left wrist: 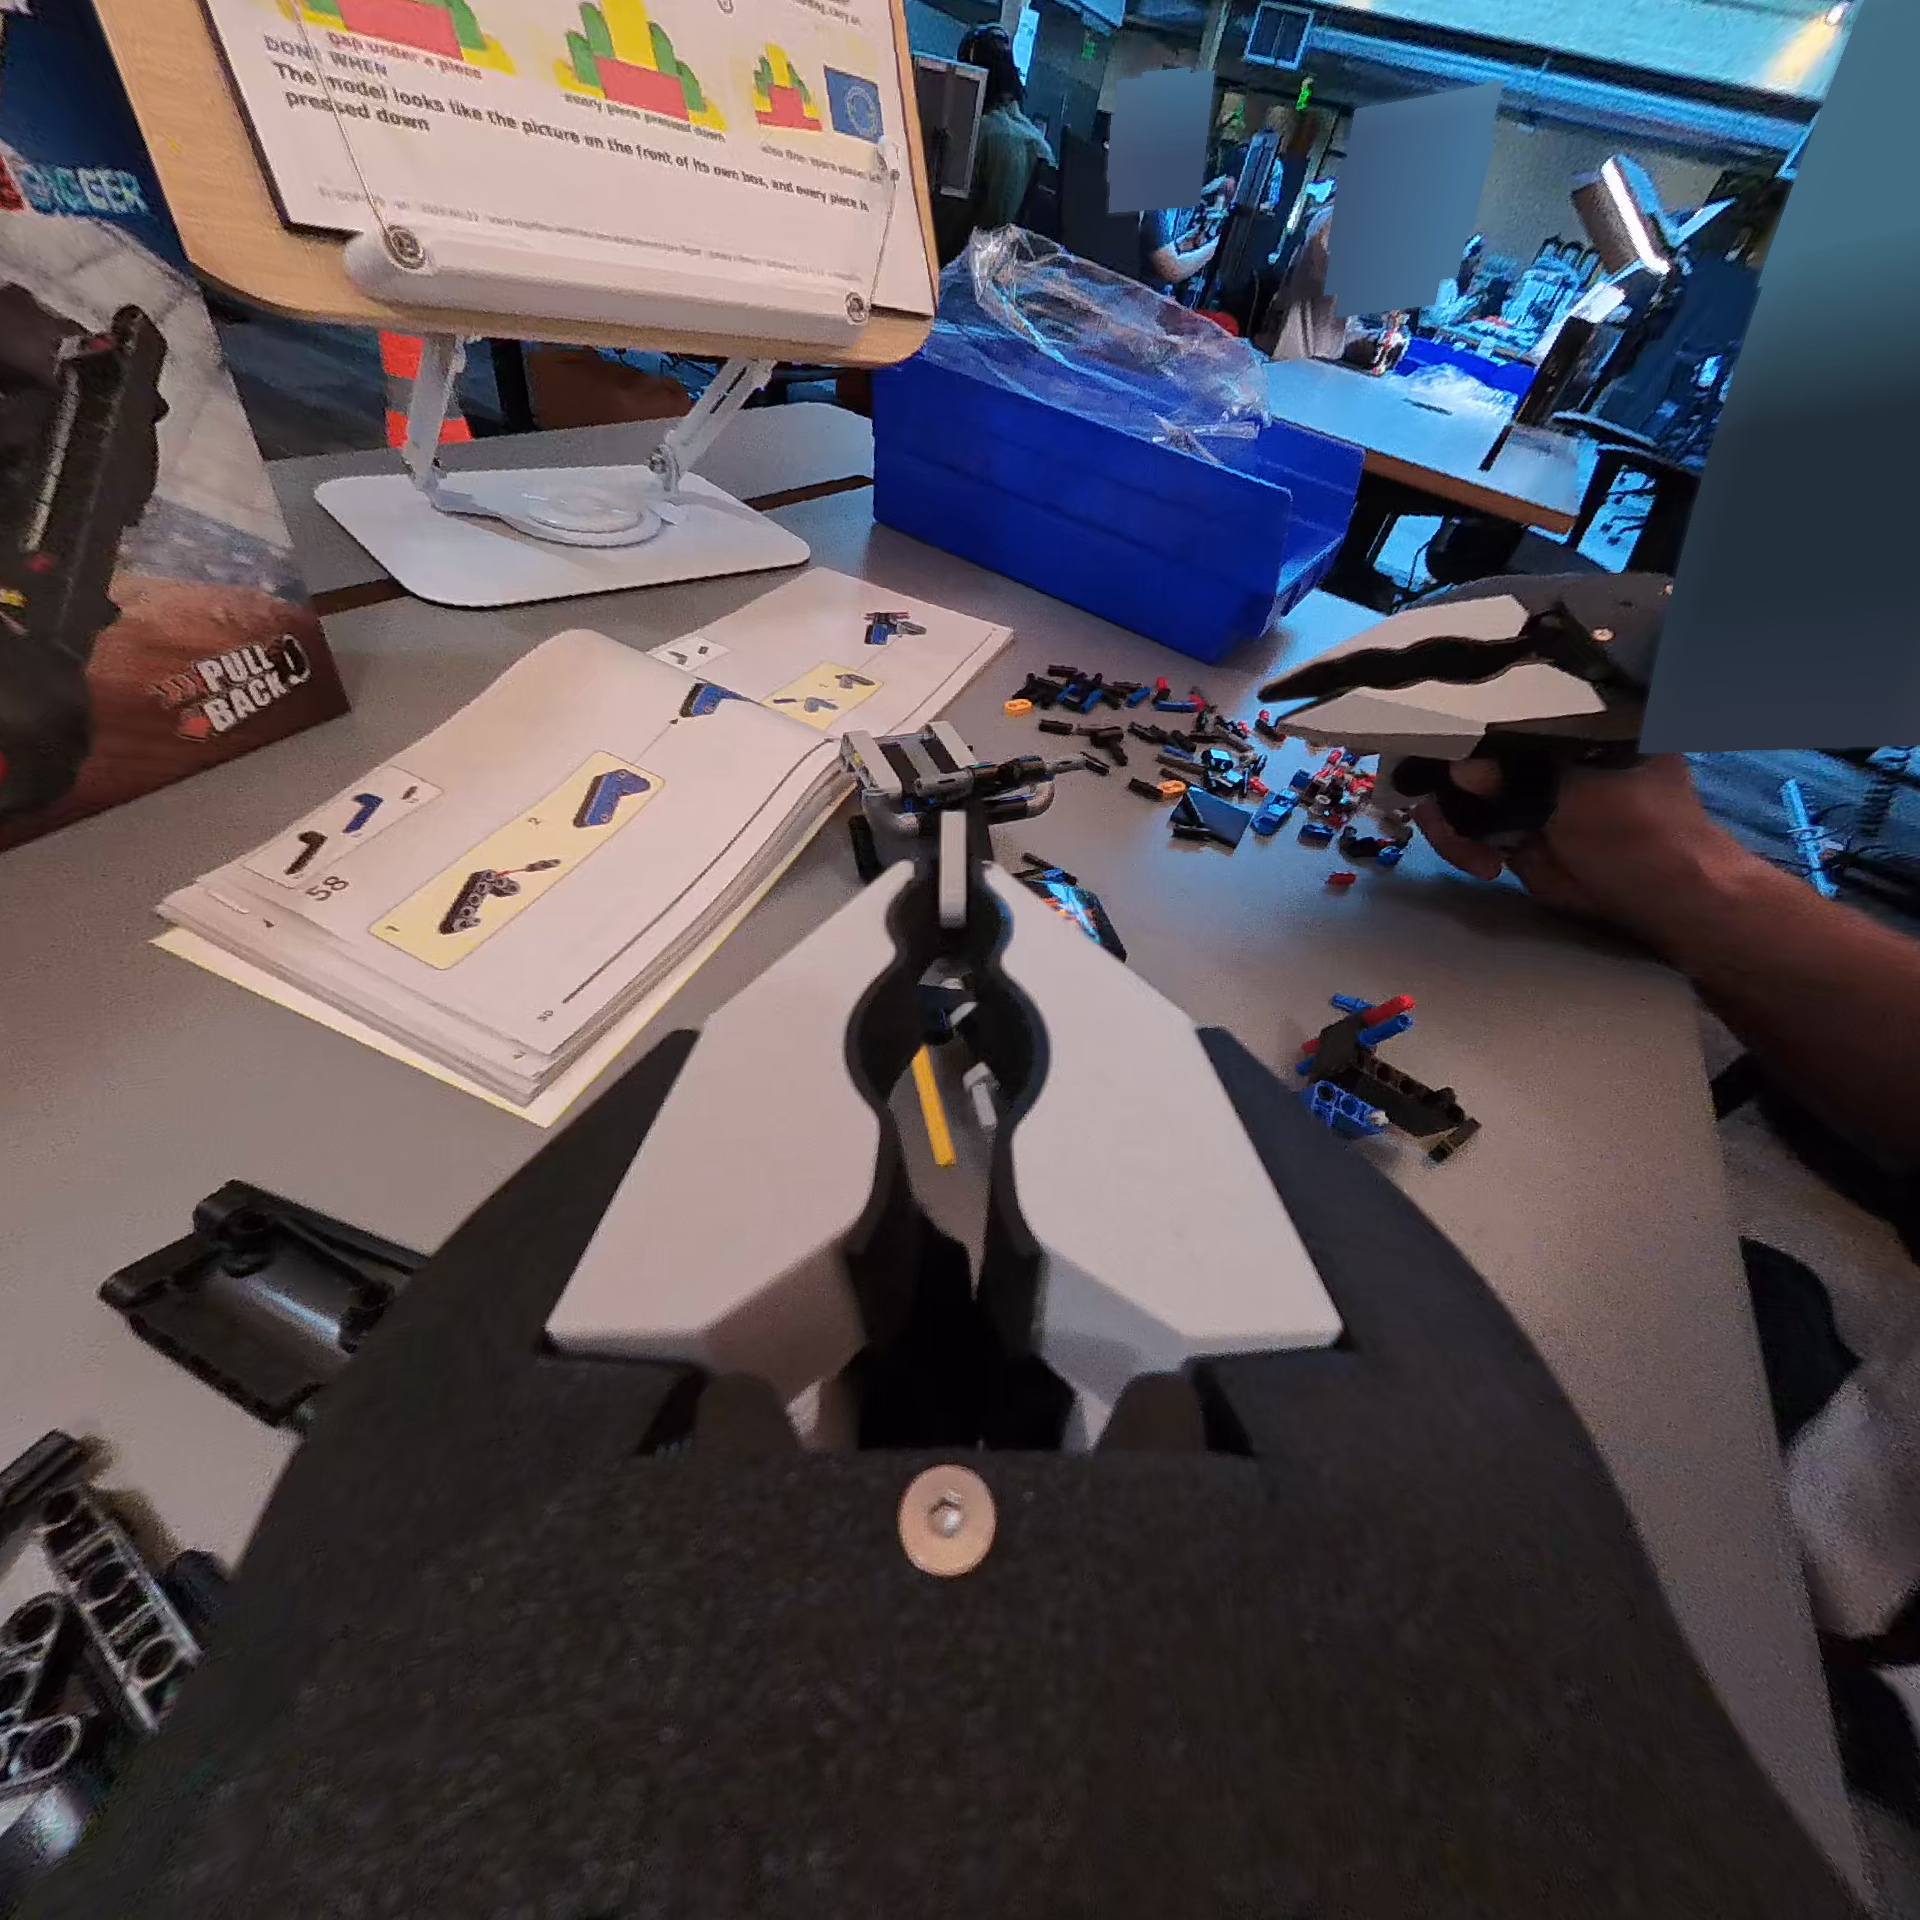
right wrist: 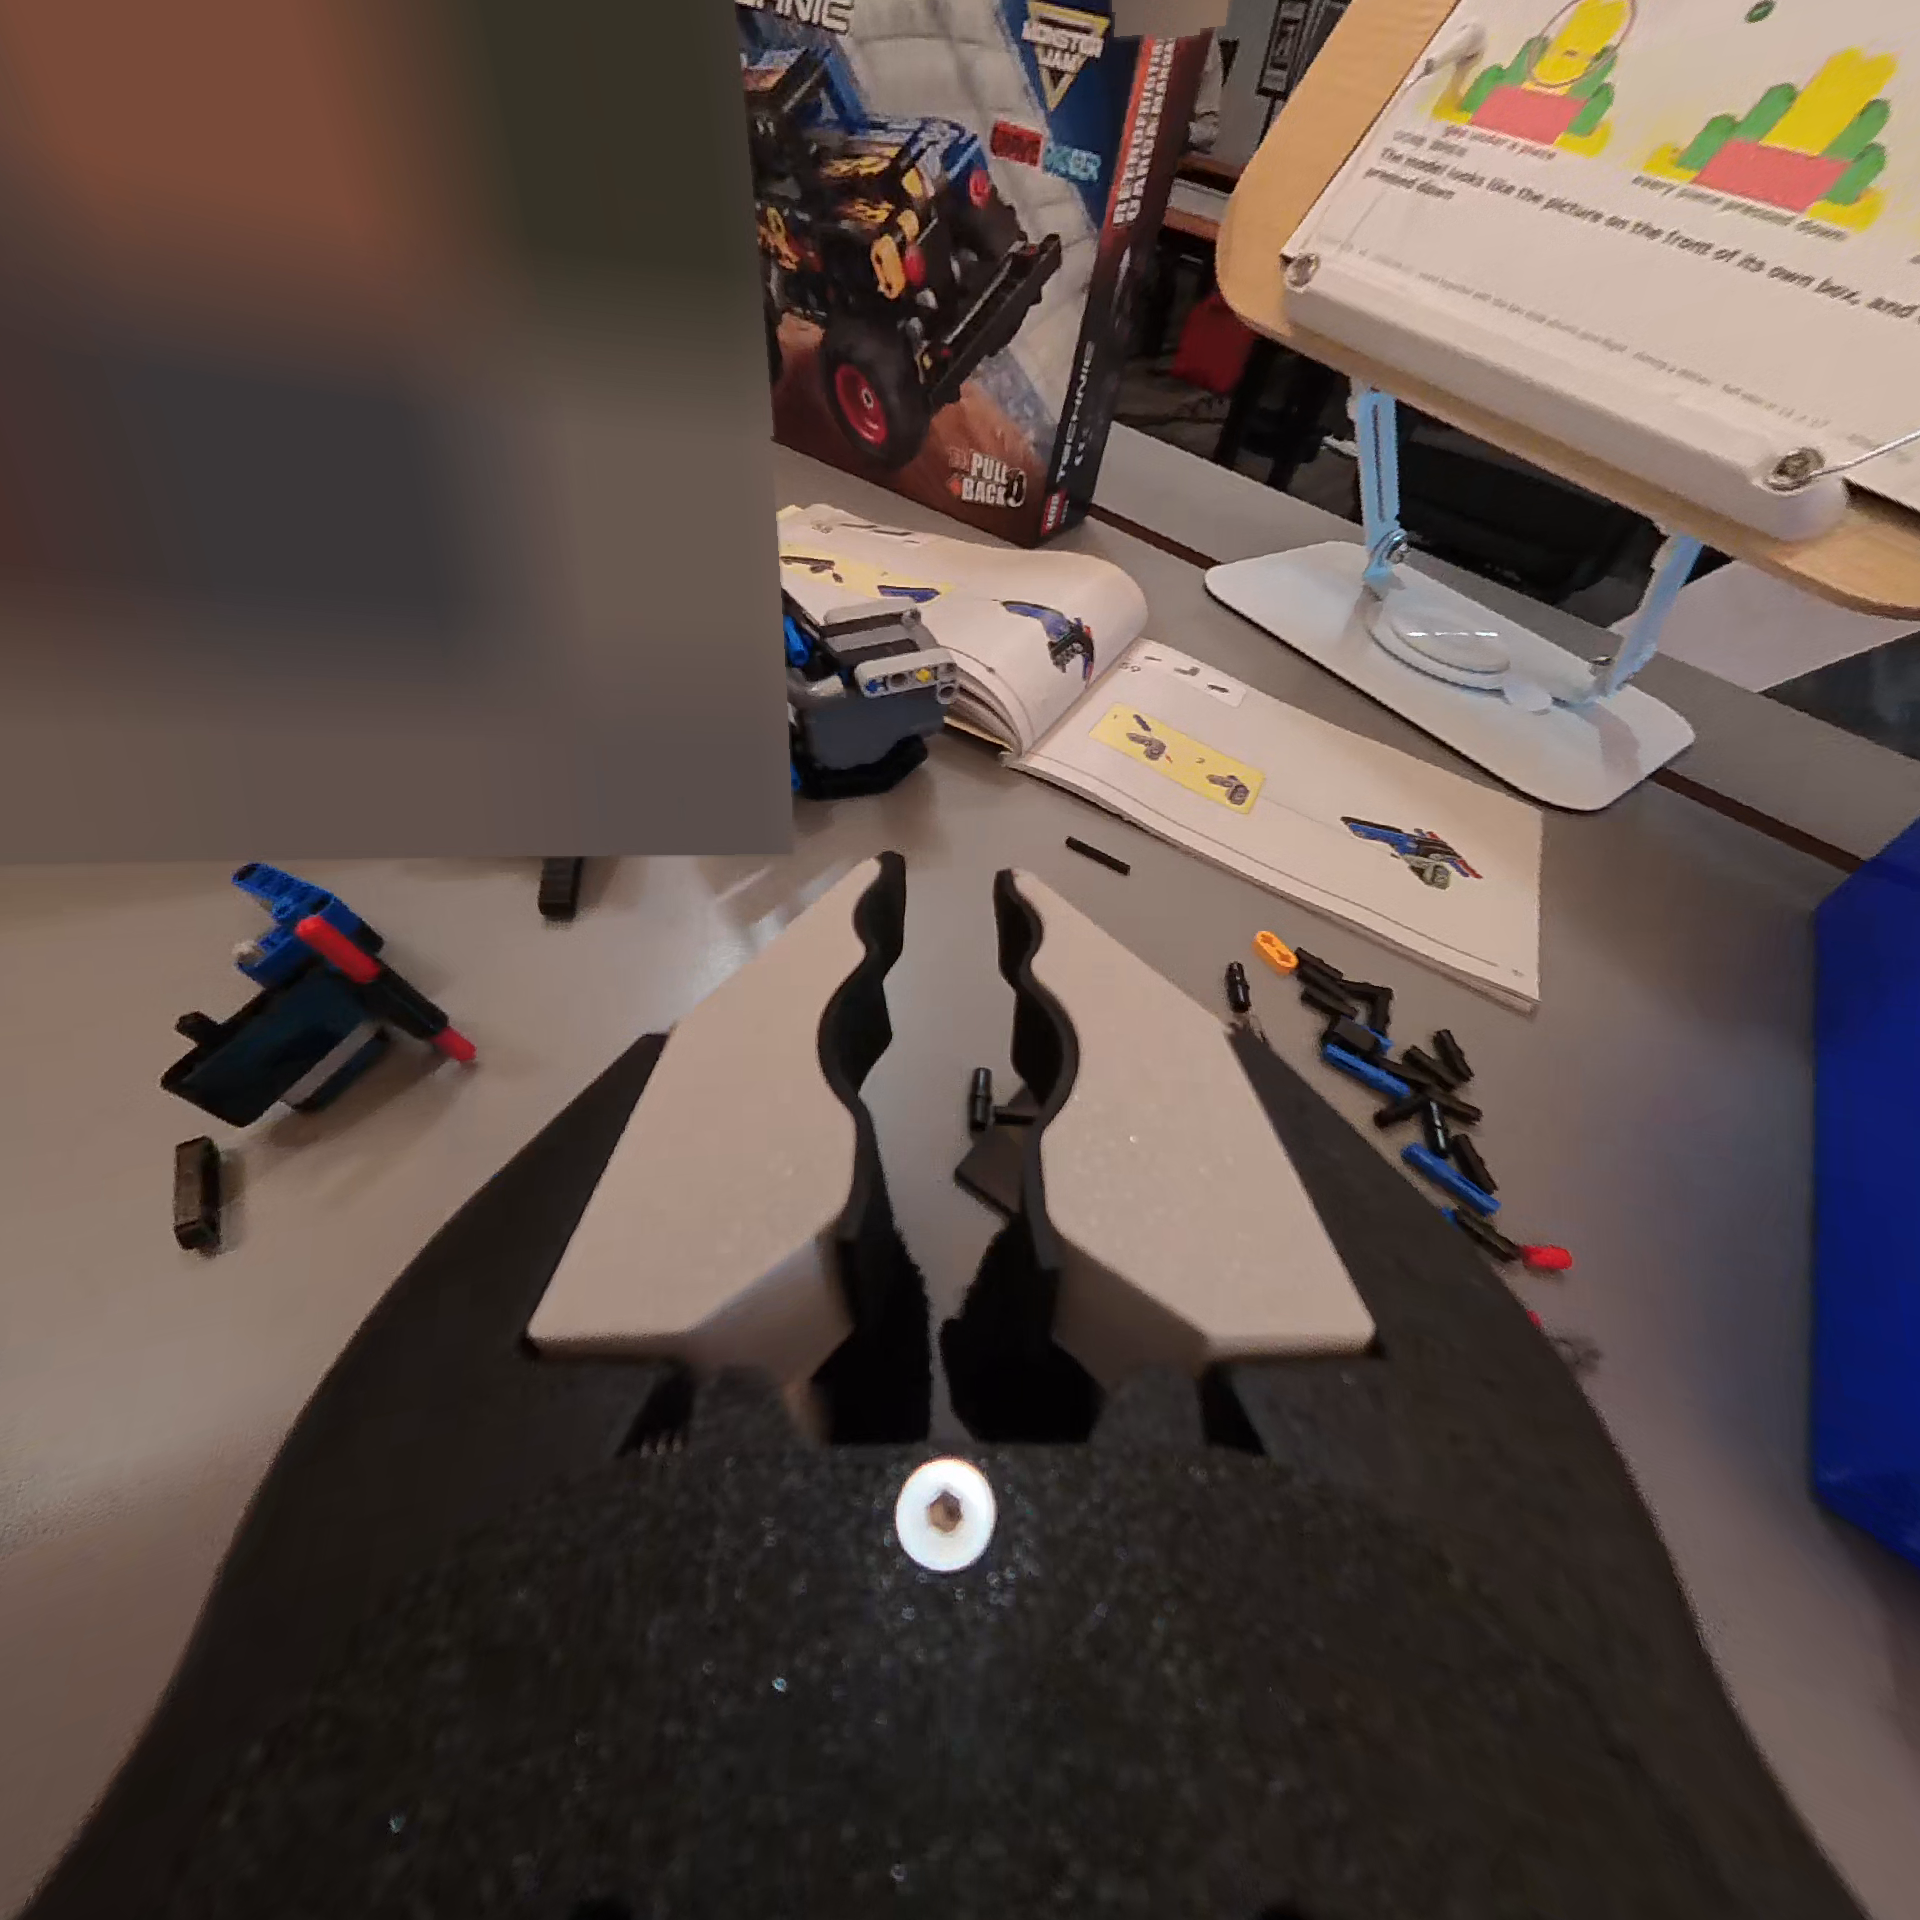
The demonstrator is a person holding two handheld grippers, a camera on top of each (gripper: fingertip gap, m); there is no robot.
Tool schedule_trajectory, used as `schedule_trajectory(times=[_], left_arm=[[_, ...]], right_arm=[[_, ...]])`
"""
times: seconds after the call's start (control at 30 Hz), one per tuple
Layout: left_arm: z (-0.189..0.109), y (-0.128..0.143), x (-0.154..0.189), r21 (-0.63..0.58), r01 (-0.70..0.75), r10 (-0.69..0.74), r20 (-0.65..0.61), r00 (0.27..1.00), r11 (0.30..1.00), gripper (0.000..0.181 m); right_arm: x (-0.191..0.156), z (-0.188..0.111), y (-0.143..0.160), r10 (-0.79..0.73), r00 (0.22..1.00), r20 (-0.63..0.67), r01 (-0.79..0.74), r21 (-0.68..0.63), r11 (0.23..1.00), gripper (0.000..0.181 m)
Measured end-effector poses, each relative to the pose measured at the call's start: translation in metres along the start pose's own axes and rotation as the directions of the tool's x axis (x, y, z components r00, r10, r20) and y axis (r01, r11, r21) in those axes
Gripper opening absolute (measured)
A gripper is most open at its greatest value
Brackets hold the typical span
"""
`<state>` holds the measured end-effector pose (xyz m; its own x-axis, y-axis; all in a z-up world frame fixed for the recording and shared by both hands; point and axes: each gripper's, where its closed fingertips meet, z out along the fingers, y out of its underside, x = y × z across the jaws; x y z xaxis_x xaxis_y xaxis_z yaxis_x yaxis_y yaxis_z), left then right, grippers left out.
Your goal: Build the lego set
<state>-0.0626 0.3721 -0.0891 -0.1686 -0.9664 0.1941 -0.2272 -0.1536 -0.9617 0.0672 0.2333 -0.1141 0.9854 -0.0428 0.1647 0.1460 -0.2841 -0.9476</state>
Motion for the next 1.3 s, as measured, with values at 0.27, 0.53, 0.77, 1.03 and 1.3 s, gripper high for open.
schedule_trajectory(times=[0.27, 0.53, 0.77, 1.03, 1.3], left_arm=[[0.004, 0.007, -0.005, -0.021, -0.009, 0.008, -0.015, 1.000, 1.000, 0.002], [0.003, 0.008, -0.004, -0.024, -0.026, 0.026, -0.006, 1.000, 0.999, 0.002], [0.002, 0.001, 0.016, 0.002, -0.172, 0.172, 0.000, 0.985, 0.985, 0.002], [0.005, 0.005, 0.026, -0.004, -0.204, 0.204, -0.022, 0.979, 0.979, 0.002], [0.008, 0.012, 0.036, -0.028, -0.220, 0.218, -0.057, 0.974, 0.975, 0.002]], right_arm=[[-0.002, 0.003, 0.008, -0.011, 1.000, 0.007, 0.011, -0.044, 0.999, 0.016], [-0.009, 0.002, 0.009, 0.020, 0.998, 0.058, -0.018, -0.046, 0.999, 0.016], [-0.081, -0.031, 0.036, 0.177, 0.919, 0.353, -0.078, -0.277, 0.958, 0.024], [-0.097, -0.029, 0.068, 0.026, 0.977, 0.210, 0.064, -0.408, 0.911, 0.019], [-0.091, -0.022, 0.067, 0.004, 0.989, 0.146, 0.056, -0.410, 0.910, 0.004]])
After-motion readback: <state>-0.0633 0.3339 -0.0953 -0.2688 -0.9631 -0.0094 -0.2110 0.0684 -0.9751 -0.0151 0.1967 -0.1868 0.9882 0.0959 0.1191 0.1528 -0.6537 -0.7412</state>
